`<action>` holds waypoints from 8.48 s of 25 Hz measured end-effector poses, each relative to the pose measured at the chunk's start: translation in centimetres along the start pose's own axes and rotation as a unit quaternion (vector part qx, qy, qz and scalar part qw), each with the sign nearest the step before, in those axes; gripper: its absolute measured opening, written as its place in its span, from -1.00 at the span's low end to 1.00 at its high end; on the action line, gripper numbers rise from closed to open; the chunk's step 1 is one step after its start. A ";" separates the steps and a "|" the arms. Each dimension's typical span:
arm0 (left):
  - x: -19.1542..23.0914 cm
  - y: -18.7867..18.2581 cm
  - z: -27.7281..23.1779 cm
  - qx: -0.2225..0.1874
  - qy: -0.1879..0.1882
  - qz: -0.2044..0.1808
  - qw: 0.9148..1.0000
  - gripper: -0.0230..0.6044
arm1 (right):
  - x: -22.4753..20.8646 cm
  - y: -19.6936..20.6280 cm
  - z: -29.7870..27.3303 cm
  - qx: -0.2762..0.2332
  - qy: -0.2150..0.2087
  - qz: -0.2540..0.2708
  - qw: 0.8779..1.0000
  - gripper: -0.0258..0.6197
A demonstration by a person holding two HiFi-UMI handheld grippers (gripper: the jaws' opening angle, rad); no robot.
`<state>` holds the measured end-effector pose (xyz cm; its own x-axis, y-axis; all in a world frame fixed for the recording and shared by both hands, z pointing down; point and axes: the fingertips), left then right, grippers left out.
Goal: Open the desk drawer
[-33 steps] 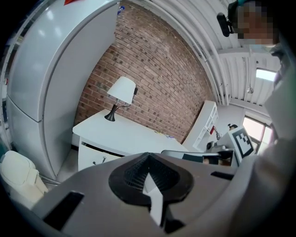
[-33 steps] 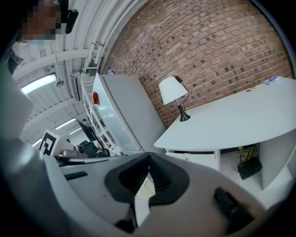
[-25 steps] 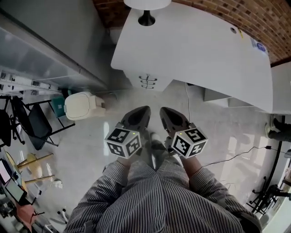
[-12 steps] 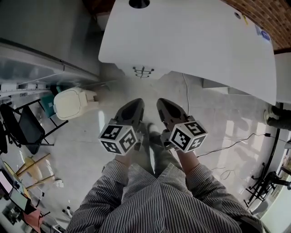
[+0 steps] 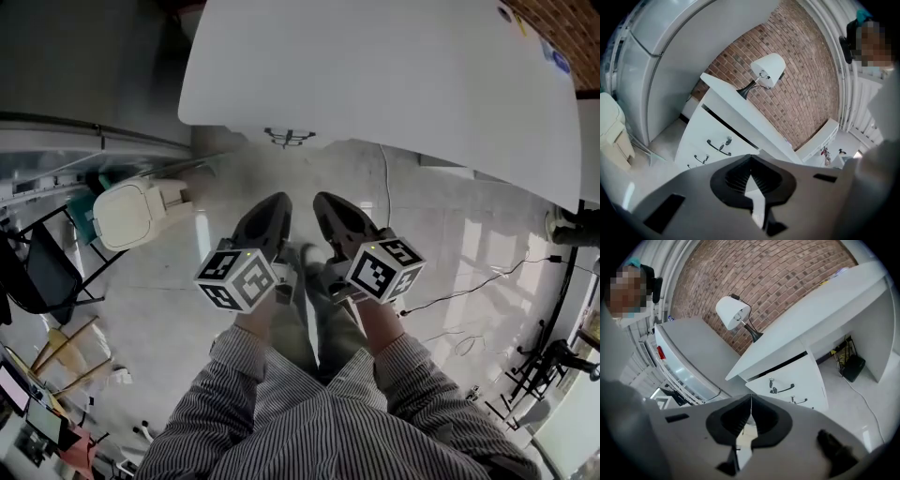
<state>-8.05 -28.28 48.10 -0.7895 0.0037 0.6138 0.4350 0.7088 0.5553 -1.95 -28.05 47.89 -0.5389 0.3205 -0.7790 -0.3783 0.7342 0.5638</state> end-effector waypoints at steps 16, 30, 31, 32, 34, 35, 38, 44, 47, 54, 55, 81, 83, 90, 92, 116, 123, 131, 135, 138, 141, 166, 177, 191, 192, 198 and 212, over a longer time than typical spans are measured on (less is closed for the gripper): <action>6.1 1.5 -6.0 0.013 0.012 0.072 0.997 -0.89 | -6.9 4.0 -4.7 -0.047 0.002 -0.105 0.993 -0.87; 9.3 2.0 -10.3 0.022 0.021 0.089 0.996 -0.89 | -10.8 5.0 -7.3 -0.093 -0.028 -0.184 0.978 -0.86; 9.4 2.1 -10.6 0.024 0.025 0.095 0.995 -0.89 | -11.1 5.0 -7.5 -0.098 -0.027 -0.192 0.976 -0.86; 9.3 2.2 -10.9 0.028 0.030 0.103 0.994 -0.89 | -11.5 5.1 -7.7 -0.102 -0.025 -0.200 0.974 -0.86; 9.2 2.4 -11.5 0.035 0.043 0.118 0.991 -0.88 | -12.1 5.2 -7.8 -0.111 -0.024 -0.214 0.970 -0.86; 9.2 2.4 -11.7 0.037 0.047 0.122 0.991 -0.88 | -12.4 5.2 -7.8 -0.116 -0.024 -0.219 0.969 -0.86; 9.5 2.1 -12.2 0.037 0.049 0.122 0.991 -0.88 | -13.0 5.2 -8.0 -0.127 -0.026 -0.233 0.964 -0.81; 9.9 2.4 -13.4 0.045 0.047 0.124 0.990 -0.83 | -14.2 5.6 -8.2 -0.137 -0.026 -0.255 0.957 -0.61; 10.1 2.5 -13.8 0.046 0.048 0.131 0.989 -0.67 | -14.7 5.3 -8.4 -0.149 -0.023 -0.269 0.951 -0.61; 10.7 1.9 -15.1 0.030 0.072 0.166 0.983 -0.67 | -15.8 4.7 -9.3 -0.190 -0.046 -0.291 0.936 -0.61; 10.7 1.8 -15.4 0.026 0.079 0.174 0.981 -0.67 | -16.2 4.6 -9.3 -0.199 -0.047 -0.295 0.933 -0.61; 12.6 0.4 -19.2 0.012 0.102 0.265 0.959 -0.51 | -18.9 1.0 -12.5 -0.261 -0.090 -0.297 0.914 -0.60; 12.7 0.5 -19.2 0.014 0.098 0.263 0.960 -0.55 | -18.9 0.9 -12.6 -0.267 -0.098 -0.306 0.909 -0.67; 12.1 0.2 -19.2 0.019 0.116 0.262 0.958 -0.74 | -18.9 0.6 -12.7 -0.271 -0.104 -0.301 0.908 -0.80; 12.0 0.3 -19.2 0.018 0.121 0.275 0.954 -0.76 | -18.9 0.7 -12.7 -0.269 -0.102 -0.298 0.910 -0.80; 12.5 1.6 -16.3 0.005 0.145 0.310 0.939 -0.80 | -17.1 3.2 -11.7 -0.258 -0.115 -0.309 0.908 -0.81; 13.1 3.4 -14.4 -0.003 0.143 0.309 0.940 -0.80 | -16.2 5.4 -10.5 -0.244 -0.114 -0.317 0.910 -0.81; 12.7 5.9 -11.4 -0.012 0.130 0.314 0.940 -0.80 | -14.7 7.9 -8.0 -0.239 -0.113 -0.324 0.908 -0.81; 12.7 6.0 -11.5 -0.020 0.129 0.321 0.938 -0.80 | -14.9 8.1 -8.0 -0.238 -0.113 -0.326 0.908 -0.81; 12.8 6.6 -10.8 -0.027 0.128 0.321 0.938 -0.80 | -14.6 8.7 -7.6 -0.236 -0.116 -0.327 0.908 -0.81; 12.7 7.2 -10.0 -0.032 0.128 0.321 0.938 -0.80 | -14.1 9.3 -7.0 -0.230 -0.120 -0.326 0.909 -0.81; 13.0 10.6 -6.1 -0.056 0.117 0.312 0.941 -0.80 | -12.2 13.1 -4.3 -0.202 -0.121 -0.330 0.914 -0.81; 13.8 11.1 -6.1 -0.060 0.113 0.332 0.935 -0.80 | -12.3 13.8 -4.6 -0.195 -0.116 -0.323 0.919 -0.81; 16.1 14.0 -7.7 -0.020 0.053 0.338 0.939 -0.80 | -14.9 16.8 -5.1 -0.157 -0.057 -0.347 0.923 -0.80; 16.2 14.2 -7.8 -0.019 0.050 0.341 0.939 -0.80 | -15.1 17.0 -5.2 -0.153 -0.055 -0.347 0.924 -0.80; 16.7 14.9 -8.5 -0.016 0.035 0.354 0.935 -0.80 | -15.9 18.1 -5.3 -0.136 -0.042 -0.353 0.925 -0.80; 19.4 16.6 -9.8 0.007 -0.006 0.316 0.949 -0.80 | -16.8 20.6 -5.9 -0.115 -0.041 -0.380 0.917 -0.78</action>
<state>-11.89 -23.36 74.79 -0.3769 0.4392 0.8155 0.8174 0.5718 0.0698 -5.18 -21.86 74.21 0.0017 -0.1805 -0.9836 -0.7744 0.6221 -0.1155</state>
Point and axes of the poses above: the fingertips, and each gripper's own axes: z backward along the fingers, x to its left, y out of its underside, and after that the axes turned 12 degrees about -y, right-handed
